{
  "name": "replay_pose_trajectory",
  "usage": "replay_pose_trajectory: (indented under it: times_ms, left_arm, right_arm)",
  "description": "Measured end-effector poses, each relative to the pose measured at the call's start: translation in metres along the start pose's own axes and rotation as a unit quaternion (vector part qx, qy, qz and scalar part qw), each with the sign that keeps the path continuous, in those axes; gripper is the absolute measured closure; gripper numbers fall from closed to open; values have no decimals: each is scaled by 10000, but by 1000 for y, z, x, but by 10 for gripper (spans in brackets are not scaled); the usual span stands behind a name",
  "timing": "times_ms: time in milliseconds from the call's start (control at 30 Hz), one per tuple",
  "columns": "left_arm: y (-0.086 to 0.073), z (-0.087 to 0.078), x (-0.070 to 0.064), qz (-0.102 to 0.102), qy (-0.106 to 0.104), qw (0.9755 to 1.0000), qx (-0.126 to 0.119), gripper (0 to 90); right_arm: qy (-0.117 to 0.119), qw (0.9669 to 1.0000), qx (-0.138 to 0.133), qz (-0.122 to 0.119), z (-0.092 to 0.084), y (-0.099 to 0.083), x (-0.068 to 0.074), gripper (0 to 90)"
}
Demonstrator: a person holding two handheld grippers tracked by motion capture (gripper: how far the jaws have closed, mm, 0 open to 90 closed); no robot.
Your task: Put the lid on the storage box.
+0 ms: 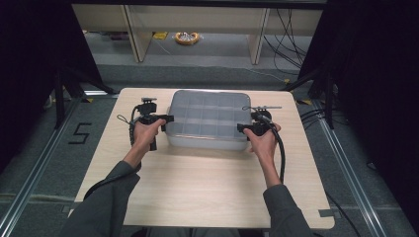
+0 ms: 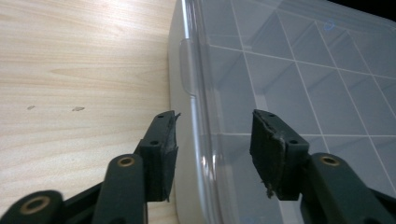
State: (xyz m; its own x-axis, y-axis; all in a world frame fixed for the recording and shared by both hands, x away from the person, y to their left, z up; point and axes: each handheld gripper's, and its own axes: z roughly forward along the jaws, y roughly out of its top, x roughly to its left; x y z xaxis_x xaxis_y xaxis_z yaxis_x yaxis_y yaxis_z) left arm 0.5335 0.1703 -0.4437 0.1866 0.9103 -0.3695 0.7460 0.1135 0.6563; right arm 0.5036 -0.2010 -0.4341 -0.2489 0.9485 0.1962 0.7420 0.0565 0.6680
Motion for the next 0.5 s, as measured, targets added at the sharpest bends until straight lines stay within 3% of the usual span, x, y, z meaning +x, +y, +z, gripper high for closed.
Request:
replay_pose_trajectory:
  times_ms: [33, 100, 133, 167, 200, 233, 300, 333, 467, 500]
  left_arm:
    - [0, 0, 0, -8, -64, 10000, 35, 502]
    - [0, 0, -2, 3, -90, 10000, 41, 544]
    - [1, 0, -2, 55, -74, 9999, 61, 547]
    - [1, 2, -3, 40, -73, 10000, 29, 548]
    - [2, 3, -3, 31, -58, 10000, 10, 545]
    - [2, 4, -4, -25, -37, 10000, -21, 547]
    - [4, 6, -3, -39, -51, 10000, -19, 548]
    - [5, 6, -3, -55, -42, 10000, 12, 552]
    - [7, 6, 0, -215, -140, 9997, 5, 580]
    - [7, 7, -1, -175, -114, 9998, -2, 575]
  right_arm:
    - [106, 9998, -72, -126, 1, 1, -4, 353]
    - [11, 9998, -132, -119, 1, 1, -4, 396]
    - [50, 9998, -52, 170, -1, 2, 0, 406]
    - [22, 9999, -130, -35, 1, 2, -4, 406]
    - [34, 9998, -126, 132, 2, 2, -3, 406]
    - [61, 9999, -155, -15, 3, 4, -7, 409]
    - [82, 9997, -216, 18, 5, 5, -9, 438]
    - [166, 9992, -287, 234, 8, 7, -13, 443]
    - [301, 9980, -472, 307, 14, 9, -23, 477]
    - [319, 9961, -322, 755, 12, 11, -19, 492]
